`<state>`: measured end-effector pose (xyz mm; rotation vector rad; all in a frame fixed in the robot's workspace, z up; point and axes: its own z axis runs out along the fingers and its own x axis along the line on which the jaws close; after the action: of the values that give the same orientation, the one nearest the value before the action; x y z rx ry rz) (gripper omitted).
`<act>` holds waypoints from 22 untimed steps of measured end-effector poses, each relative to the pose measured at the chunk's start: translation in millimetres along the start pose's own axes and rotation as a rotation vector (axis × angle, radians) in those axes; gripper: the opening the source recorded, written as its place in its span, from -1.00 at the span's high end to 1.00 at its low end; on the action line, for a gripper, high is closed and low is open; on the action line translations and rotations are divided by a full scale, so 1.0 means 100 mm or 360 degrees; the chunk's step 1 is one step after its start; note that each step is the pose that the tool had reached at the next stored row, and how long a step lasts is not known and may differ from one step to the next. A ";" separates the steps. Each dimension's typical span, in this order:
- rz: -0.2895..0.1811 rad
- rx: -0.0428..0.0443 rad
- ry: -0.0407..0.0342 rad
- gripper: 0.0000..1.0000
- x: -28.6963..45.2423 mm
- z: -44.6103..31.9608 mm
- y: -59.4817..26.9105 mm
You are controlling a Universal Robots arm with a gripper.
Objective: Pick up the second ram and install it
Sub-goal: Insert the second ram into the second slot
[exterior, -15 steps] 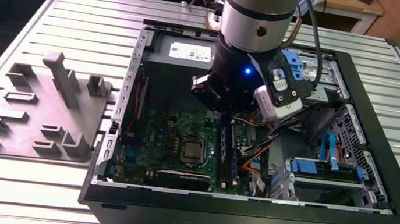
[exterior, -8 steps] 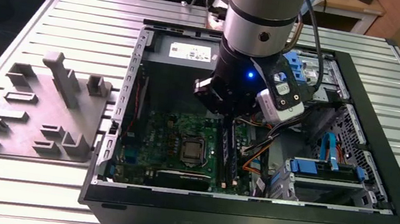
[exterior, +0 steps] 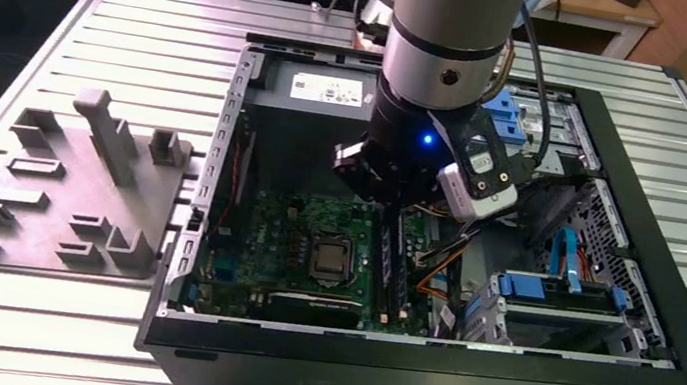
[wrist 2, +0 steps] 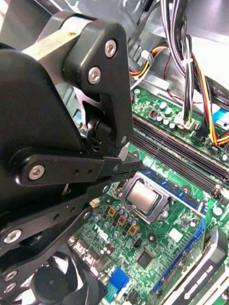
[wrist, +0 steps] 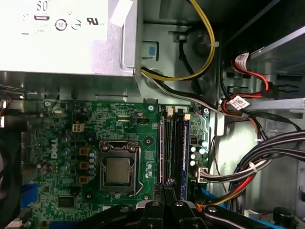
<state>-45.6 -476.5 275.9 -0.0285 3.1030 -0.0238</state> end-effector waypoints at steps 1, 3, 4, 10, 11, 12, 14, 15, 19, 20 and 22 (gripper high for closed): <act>0.0000 0.0000 0.0000 0.77 0.000 0.017 0.000; 0.0000 0.0000 0.0000 0.77 0.000 0.040 0.000; 0.0000 0.0000 0.0000 0.77 -0.005 0.048 0.000; 0.0001 0.0000 0.0000 0.77 -0.040 0.095 0.001; 0.0001 0.0000 0.0000 0.77 -0.039 0.113 0.001; 0.0001 0.0001 0.0000 0.77 -0.039 0.131 0.001; 0.0000 0.0001 0.0000 0.77 -0.039 0.155 0.002; 0.0000 0.0002 0.0000 0.77 -0.039 0.157 0.001; 0.0000 0.0001 0.0000 0.77 -0.055 0.170 0.002; 0.0000 0.0001 0.0000 0.77 -0.064 0.175 0.001; 0.0000 0.0002 0.0000 0.77 -0.072 0.180 0.001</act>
<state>-37.7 -476.6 258.1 -0.0281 3.1031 -0.0253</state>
